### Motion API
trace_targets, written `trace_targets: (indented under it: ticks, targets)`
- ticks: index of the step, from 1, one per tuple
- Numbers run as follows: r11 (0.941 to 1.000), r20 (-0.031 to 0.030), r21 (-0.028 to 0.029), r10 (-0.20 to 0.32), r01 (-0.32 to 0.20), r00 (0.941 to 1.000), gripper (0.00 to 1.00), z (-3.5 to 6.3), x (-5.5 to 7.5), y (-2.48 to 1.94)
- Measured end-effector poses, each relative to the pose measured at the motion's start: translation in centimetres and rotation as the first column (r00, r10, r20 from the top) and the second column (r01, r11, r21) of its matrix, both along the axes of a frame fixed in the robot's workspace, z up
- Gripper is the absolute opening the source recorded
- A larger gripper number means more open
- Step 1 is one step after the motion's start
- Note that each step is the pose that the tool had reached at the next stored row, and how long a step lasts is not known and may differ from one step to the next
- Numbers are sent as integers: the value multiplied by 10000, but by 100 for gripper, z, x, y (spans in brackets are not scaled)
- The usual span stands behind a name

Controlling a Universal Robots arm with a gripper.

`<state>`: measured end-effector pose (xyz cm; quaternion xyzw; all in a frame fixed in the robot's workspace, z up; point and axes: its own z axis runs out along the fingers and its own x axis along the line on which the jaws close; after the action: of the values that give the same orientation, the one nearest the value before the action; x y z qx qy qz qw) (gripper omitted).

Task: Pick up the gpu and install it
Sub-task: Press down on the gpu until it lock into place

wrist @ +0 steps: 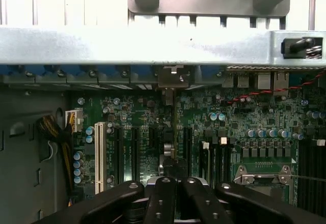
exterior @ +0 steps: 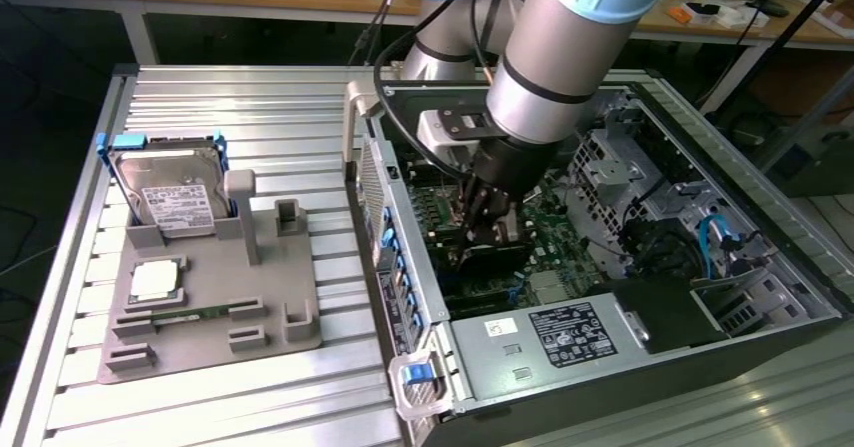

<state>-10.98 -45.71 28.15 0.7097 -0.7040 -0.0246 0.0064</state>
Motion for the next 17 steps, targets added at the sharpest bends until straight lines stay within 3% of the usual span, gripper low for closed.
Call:
trace_targets:
  ticks: [14, 17]
  targets:
    - [10000, 0, 0, 0, 0, 10000, 11, 0, -284, 0]
    - [10000, 0, 0, 2, -2, 10000, 11, 0, -292, 0]
